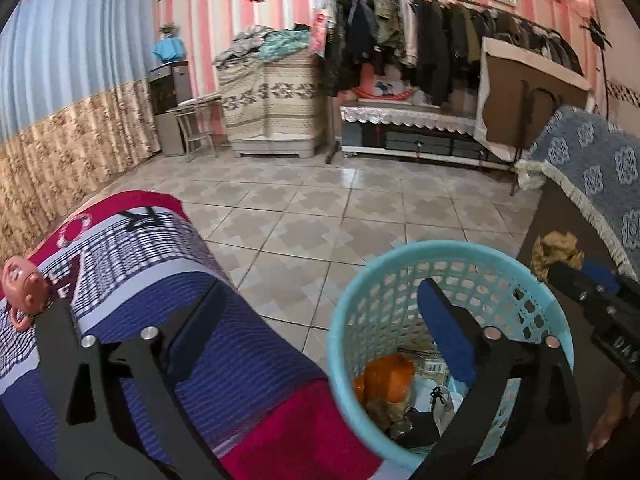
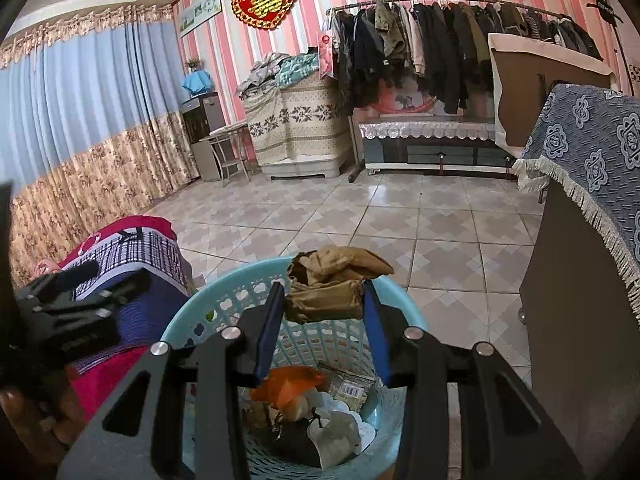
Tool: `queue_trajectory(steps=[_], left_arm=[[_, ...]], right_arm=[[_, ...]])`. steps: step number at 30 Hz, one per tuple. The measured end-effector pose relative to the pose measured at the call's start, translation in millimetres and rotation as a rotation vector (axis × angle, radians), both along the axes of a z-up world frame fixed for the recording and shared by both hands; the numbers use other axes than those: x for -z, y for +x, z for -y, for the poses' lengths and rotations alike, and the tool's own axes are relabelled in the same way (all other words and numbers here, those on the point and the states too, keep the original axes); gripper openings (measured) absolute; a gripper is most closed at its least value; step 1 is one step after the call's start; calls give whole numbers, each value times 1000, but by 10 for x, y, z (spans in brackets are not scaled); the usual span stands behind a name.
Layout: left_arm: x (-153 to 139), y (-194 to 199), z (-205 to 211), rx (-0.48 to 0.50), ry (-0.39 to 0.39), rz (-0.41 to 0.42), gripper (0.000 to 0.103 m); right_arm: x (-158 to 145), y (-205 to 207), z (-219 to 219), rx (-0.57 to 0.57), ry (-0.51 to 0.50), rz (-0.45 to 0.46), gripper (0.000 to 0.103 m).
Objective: Collect trash
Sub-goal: 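Open the left tool to drop the ball while the right tool drops the olive cloth, then move both open tools back from the basket toward the bed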
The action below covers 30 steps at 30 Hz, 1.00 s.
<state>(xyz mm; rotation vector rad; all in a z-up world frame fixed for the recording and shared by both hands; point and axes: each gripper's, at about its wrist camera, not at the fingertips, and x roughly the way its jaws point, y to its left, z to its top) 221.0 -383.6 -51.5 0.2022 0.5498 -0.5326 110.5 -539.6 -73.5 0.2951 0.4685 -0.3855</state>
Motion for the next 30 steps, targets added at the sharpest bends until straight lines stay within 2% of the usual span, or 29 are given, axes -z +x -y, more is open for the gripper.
queue_trajectory(steps=[3, 5, 6, 7, 9, 12, 14, 16, 26, 30], left_arm=[[-97, -6, -163, -43, -10, 19, 97], [-163, -12, -297, -67, -25, 20, 97], [-189, -10, -362, -77, -32, 20, 97], [-205, -20, -425, -87, -35, 20, 97], [-237, -43, -582, -117, -32, 22, 97], [-278, -101, -850, -166, -30, 32, 97], [-301, -118, -1019, -195, -31, 24, 97], [-327, -141, -1221, -213, -43, 5, 97], [-403, -461, -2014, -329, -39, 12, 98], [-458, -660, -2252, -377, -27, 42, 97]], right_arm=[[38, 58, -44, -3, -10, -13, 41], [50, 82, -51, -1, -9, -12, 52], [46, 75, -53, 4, -12, -10, 69], [41, 83, -51, 13, -18, -5, 74], [40, 91, -77, 6, -16, -2, 76], [35, 96, -134, 11, -27, -4, 90], [22, 92, -183, 10, -37, -4, 91], [14, 110, -258, -4, -40, -13, 99], [-157, 22, -783, -106, -61, -7, 99], [-248, -23, -1090, -155, -77, -2, 99]])
